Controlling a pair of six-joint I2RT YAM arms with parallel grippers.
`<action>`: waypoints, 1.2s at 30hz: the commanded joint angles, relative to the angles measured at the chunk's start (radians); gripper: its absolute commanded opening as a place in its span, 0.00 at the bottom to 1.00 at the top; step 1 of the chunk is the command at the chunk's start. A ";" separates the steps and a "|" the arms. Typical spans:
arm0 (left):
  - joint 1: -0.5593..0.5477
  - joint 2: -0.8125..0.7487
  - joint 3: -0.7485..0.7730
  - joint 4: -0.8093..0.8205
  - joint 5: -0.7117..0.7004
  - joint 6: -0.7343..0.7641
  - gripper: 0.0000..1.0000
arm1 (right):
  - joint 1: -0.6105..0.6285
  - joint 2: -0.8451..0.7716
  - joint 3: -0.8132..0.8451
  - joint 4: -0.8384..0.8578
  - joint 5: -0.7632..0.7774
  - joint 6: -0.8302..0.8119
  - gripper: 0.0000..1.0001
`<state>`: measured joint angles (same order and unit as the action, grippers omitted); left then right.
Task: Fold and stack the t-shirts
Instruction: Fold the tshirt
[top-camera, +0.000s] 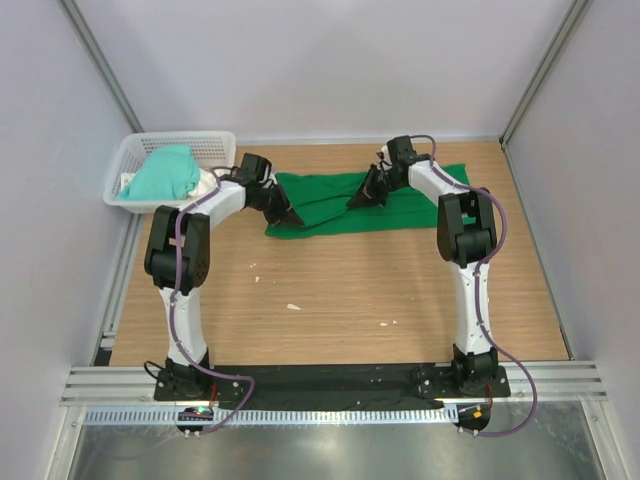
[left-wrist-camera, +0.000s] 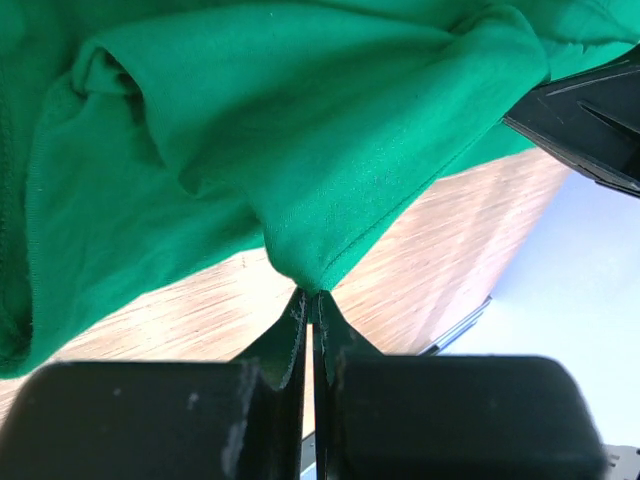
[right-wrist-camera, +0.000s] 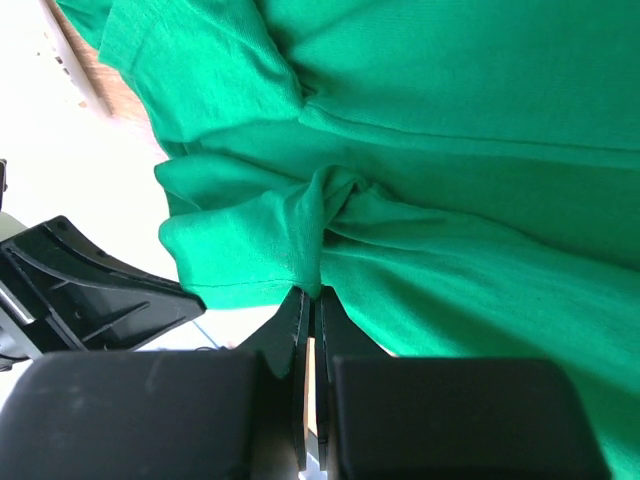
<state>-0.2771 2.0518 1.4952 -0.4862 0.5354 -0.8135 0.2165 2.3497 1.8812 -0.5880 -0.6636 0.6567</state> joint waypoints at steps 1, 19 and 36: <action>0.003 -0.061 -0.015 0.031 0.047 -0.010 0.00 | -0.008 -0.081 0.024 -0.030 -0.033 -0.012 0.02; -0.033 -0.053 -0.015 0.084 0.045 -0.023 0.00 | -0.035 -0.086 -0.013 0.043 -0.062 0.016 0.03; 0.009 0.188 0.338 0.028 0.055 0.102 0.00 | -0.035 -0.021 -0.014 0.224 -0.120 0.173 0.03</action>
<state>-0.2714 2.2169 1.7855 -0.4423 0.5659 -0.7624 0.1856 2.3344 1.8656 -0.4084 -0.7502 0.8040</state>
